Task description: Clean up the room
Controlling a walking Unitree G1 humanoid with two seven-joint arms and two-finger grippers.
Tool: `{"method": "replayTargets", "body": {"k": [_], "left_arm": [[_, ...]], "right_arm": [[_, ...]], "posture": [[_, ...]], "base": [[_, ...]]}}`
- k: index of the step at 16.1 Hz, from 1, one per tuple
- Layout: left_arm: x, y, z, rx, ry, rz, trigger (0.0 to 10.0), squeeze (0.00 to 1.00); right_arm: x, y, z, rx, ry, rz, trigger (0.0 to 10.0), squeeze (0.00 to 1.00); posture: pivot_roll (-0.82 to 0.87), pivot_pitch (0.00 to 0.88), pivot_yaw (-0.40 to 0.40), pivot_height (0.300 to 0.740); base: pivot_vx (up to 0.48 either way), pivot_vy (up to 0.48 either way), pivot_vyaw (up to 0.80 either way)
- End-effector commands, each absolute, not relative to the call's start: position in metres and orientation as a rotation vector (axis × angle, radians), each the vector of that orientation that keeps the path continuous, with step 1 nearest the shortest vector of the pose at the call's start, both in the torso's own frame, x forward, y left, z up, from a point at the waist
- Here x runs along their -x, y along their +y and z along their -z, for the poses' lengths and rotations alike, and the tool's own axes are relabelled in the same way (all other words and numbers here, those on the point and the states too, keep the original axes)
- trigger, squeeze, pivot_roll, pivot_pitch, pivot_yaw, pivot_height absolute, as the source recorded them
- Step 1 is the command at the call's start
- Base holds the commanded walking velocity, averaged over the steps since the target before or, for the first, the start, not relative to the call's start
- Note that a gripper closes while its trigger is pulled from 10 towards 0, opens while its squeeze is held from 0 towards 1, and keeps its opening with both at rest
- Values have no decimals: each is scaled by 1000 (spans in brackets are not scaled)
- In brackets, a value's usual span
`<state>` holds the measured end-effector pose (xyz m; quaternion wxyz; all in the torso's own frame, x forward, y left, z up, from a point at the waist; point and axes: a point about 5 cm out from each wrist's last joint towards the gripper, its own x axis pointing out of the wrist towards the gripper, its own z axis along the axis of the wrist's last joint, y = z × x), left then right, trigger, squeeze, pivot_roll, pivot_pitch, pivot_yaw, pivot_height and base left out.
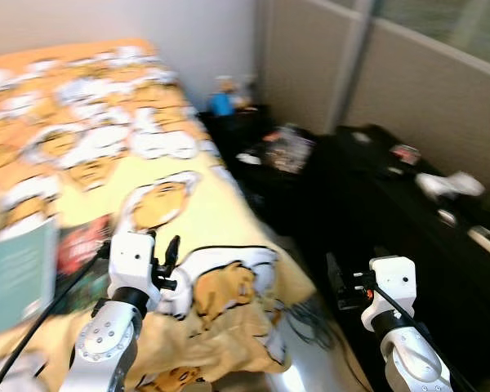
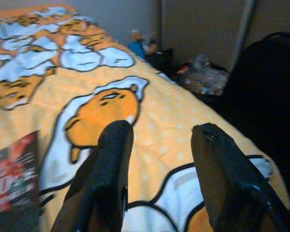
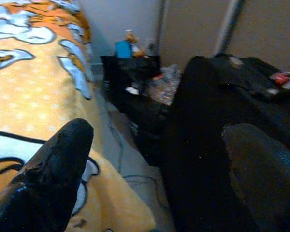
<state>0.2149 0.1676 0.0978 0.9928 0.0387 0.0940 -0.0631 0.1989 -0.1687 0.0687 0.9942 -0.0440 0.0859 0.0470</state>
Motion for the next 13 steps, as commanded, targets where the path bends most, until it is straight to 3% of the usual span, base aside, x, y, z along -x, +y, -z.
{"method": "replayTargets", "body": {"k": [1,5,7,13], "left_arm": [[-215,169,-102,-105,173,122,10000,0],[-221,173,-110,-89,145,111,10000,0],[-224,174,-111,-83,145,100,10000,0],[-218,173,-105,-72,176,90,10000,0]], "right_arm": [[-198,-170,-66,73,180,-89,10000,1000],[-200,-169,-65,-1,191,-71,10000,1000],[-201,-172,-59,-12,258,-21,10000,1000],[-204,-170,-65,59,217,-33,10000,1000]], "posture": [[-5,0,31,740],[5,0,28,740],[-1,0,29,740],[4,0,19,740]], "base": [[0,0,800],[0,137,800],[0,294,0],[0,261,0]]}}
